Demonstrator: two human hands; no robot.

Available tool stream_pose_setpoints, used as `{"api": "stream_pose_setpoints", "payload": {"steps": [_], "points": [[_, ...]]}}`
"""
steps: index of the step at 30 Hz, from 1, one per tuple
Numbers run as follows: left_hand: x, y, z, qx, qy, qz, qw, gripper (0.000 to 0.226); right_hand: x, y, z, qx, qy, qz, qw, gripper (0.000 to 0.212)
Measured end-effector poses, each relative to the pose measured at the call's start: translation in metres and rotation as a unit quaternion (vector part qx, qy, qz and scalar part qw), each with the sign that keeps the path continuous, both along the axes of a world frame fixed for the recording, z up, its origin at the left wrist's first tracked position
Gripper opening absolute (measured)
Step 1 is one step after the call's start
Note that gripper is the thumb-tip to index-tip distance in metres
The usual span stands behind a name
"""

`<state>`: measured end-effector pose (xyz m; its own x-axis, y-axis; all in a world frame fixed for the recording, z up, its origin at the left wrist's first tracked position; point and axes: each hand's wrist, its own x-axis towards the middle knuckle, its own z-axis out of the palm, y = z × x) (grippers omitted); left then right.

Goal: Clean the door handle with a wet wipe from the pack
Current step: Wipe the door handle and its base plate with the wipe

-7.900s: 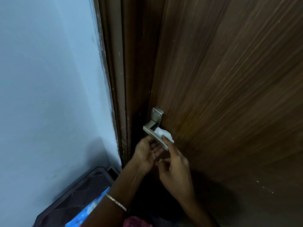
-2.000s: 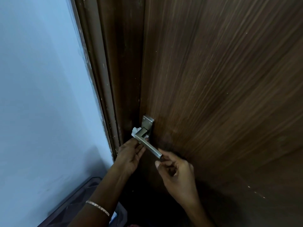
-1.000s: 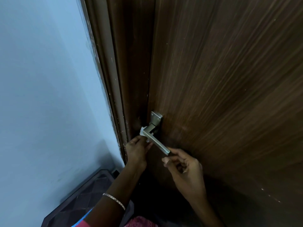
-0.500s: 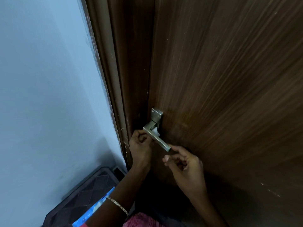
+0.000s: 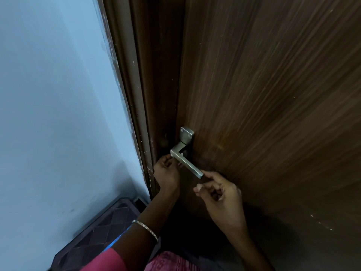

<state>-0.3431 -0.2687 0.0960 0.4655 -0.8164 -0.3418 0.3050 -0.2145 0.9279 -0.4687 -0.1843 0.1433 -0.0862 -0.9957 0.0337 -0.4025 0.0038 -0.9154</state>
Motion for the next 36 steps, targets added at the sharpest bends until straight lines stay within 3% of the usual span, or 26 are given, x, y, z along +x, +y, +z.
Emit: {"api": "stream_pose_setpoints", "payload": {"steps": [4, 9, 17, 20, 26, 29, 32, 36], "points": [[0.002, 0.000, 0.009, -0.044, -0.122, 0.005, 0.992, 0.021, -0.001, 0.000, 0.000, 0.000, 0.001, 0.004, 1.000, 0.035], [0.015, 0.000, 0.023, -0.138, -0.329, -0.021, 0.934, 0.032, 0.001, -0.001, 0.001, -0.006, -0.003, 0.002, 1.000, 0.038], [0.035, -0.007, 0.052, -0.238, -0.457, -0.070, 0.854, 0.035, 0.004, -0.002, -0.001, 0.007, -0.024, 0.010, 1.000, 0.031], [0.037, -0.009, 0.058, -0.248, -0.467, -0.079, 0.845, 0.029, 0.005, -0.003, -0.002, 0.007, -0.037, 0.006, 0.999, 0.031], [0.038, -0.002, 0.039, -0.212, -0.433, -0.120, 0.868, 0.028, 0.001, -0.002, -0.007, -0.008, -0.028, 0.021, 0.999, 0.032], [0.041, -0.005, 0.036, -0.216, -0.402, -0.135, 0.879, 0.027, -0.001, -0.005, -0.014, 0.028, -0.154, 0.011, 0.988, 0.030], [0.039, -0.003, 0.034, -0.217, -0.368, -0.126, 0.895, 0.028, 0.002, -0.006, -0.024, 0.112, -0.296, -0.035, 0.948, 0.035], [0.030, -0.002, 0.032, -0.204, -0.342, -0.087, 0.913, 0.029, 0.012, -0.013, -0.035, 0.184, -0.313, -0.068, 0.929, 0.039]]}}
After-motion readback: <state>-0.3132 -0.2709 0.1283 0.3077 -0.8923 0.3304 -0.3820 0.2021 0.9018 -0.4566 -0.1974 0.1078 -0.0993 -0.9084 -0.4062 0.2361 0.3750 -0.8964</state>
